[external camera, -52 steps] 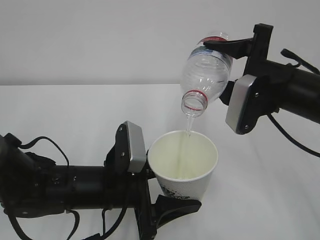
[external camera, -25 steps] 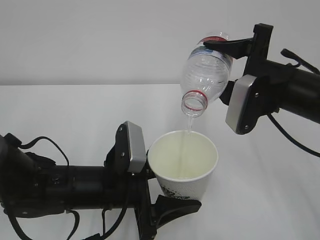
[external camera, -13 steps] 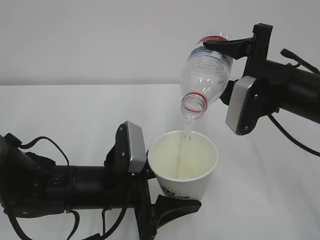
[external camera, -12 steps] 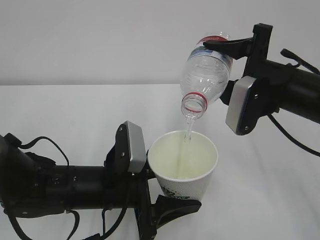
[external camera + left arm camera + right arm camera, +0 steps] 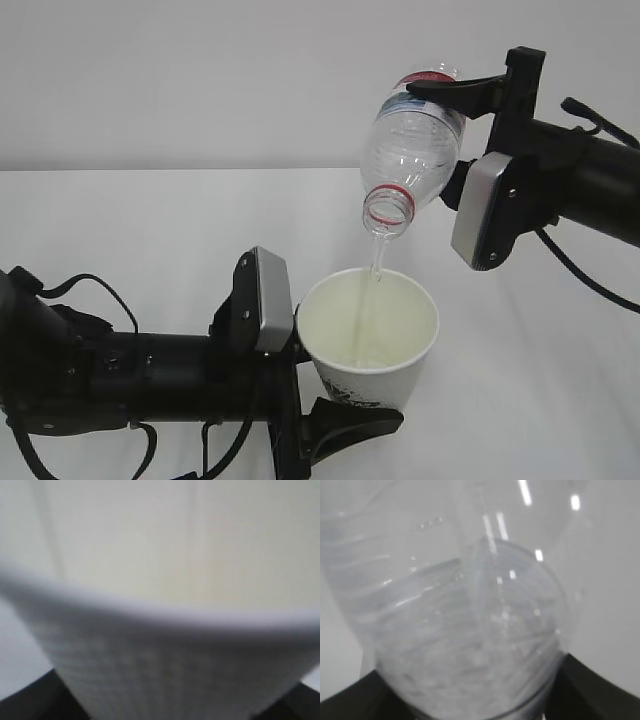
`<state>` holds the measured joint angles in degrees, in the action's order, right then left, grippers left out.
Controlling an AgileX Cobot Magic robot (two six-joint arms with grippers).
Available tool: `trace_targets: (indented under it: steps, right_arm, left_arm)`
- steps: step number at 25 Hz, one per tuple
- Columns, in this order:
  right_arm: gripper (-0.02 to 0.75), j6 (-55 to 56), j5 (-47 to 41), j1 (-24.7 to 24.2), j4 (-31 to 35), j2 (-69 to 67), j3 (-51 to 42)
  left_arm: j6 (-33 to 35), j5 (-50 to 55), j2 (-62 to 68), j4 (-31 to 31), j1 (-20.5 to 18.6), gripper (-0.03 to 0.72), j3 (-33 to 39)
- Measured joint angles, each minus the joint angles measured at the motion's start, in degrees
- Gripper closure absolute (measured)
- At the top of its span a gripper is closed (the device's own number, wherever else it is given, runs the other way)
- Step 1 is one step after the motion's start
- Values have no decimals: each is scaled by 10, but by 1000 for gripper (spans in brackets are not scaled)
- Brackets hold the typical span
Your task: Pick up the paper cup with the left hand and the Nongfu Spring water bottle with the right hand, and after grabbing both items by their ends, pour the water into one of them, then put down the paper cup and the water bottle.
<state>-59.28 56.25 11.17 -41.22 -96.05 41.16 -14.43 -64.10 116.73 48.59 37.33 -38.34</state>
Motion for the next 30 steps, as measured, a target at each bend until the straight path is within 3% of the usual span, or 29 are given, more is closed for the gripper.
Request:
trace_targets:
  steps: [30]
  right_arm:
    - [258, -1, 2, 0, 0, 0, 0]
  left_arm:
    - [0, 0, 0, -9, 0, 142, 0]
